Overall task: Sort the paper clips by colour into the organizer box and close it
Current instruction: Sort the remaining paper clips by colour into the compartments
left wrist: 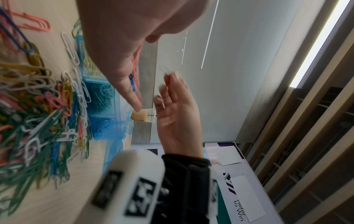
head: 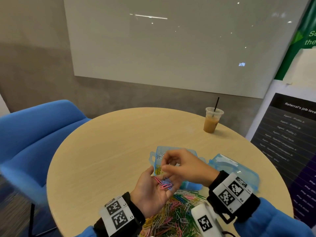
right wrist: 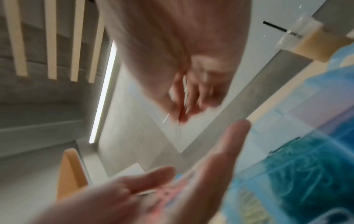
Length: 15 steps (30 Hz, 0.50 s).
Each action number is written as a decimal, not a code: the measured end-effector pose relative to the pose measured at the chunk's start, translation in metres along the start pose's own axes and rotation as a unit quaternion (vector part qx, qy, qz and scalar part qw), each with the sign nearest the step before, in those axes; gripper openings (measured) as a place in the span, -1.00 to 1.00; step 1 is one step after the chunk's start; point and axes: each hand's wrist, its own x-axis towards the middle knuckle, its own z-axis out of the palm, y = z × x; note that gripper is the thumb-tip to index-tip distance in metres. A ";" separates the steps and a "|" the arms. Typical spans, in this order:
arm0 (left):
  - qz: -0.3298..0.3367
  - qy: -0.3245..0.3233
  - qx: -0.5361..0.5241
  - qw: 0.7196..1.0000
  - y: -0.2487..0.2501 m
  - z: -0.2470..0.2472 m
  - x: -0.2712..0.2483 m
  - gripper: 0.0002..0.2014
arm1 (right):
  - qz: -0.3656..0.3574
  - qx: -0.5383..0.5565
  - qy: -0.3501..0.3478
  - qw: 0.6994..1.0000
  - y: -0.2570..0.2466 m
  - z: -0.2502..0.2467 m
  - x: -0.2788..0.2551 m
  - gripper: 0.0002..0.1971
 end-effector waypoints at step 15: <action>0.053 -0.020 -0.003 0.998 0.008 0.002 -0.004 -0.24 | -0.037 -0.129 0.058 0.989 0.008 0.000 -0.018 -0.86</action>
